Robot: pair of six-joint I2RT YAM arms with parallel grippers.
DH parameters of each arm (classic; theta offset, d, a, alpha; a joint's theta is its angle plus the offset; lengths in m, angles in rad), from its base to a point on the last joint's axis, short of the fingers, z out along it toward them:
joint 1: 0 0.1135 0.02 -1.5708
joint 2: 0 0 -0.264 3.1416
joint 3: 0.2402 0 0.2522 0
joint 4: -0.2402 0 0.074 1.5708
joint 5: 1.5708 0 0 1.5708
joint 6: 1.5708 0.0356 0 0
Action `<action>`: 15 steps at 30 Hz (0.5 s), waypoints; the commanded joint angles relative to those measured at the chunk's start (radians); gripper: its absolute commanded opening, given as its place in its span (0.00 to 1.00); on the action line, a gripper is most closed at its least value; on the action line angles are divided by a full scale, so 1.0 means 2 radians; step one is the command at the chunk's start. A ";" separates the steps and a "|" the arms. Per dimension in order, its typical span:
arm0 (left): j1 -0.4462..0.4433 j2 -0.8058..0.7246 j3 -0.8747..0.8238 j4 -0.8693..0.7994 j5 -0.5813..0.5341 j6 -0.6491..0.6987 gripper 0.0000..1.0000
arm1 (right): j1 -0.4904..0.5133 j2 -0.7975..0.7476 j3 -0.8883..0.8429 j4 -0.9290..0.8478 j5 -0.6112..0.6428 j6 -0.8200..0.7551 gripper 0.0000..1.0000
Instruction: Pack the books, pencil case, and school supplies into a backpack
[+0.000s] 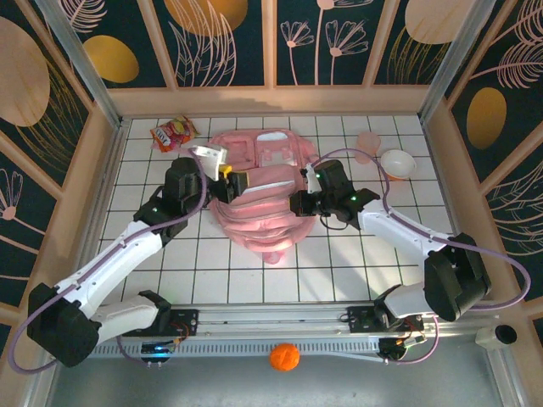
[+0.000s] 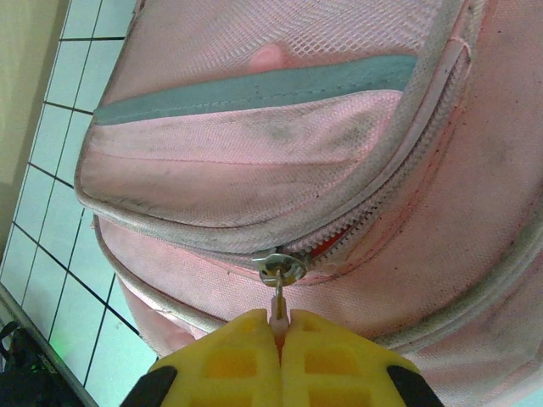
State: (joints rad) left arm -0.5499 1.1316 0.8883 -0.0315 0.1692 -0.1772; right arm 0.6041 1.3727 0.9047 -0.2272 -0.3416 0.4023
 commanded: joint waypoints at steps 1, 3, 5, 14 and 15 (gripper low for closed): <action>-0.002 0.025 0.016 -0.023 0.096 0.314 0.57 | 0.003 -0.013 0.009 0.009 -0.010 0.001 0.00; -0.005 0.055 0.038 -0.072 0.121 0.393 0.57 | 0.003 -0.011 0.011 0.010 -0.012 0.002 0.00; -0.012 0.085 0.059 -0.105 0.129 0.446 0.56 | 0.003 -0.012 0.011 0.013 -0.014 0.004 0.00; -0.041 0.182 0.111 -0.085 0.125 0.497 0.67 | 0.004 -0.010 0.010 0.027 -0.027 0.008 0.00; -0.044 0.193 0.119 -0.084 0.123 0.496 0.67 | 0.005 -0.008 0.011 0.028 -0.029 0.008 0.00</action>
State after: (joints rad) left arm -0.6205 1.4837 1.0637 -0.1989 0.3756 0.7273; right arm 0.6041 1.3727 0.9047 -0.2180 -0.3508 0.4065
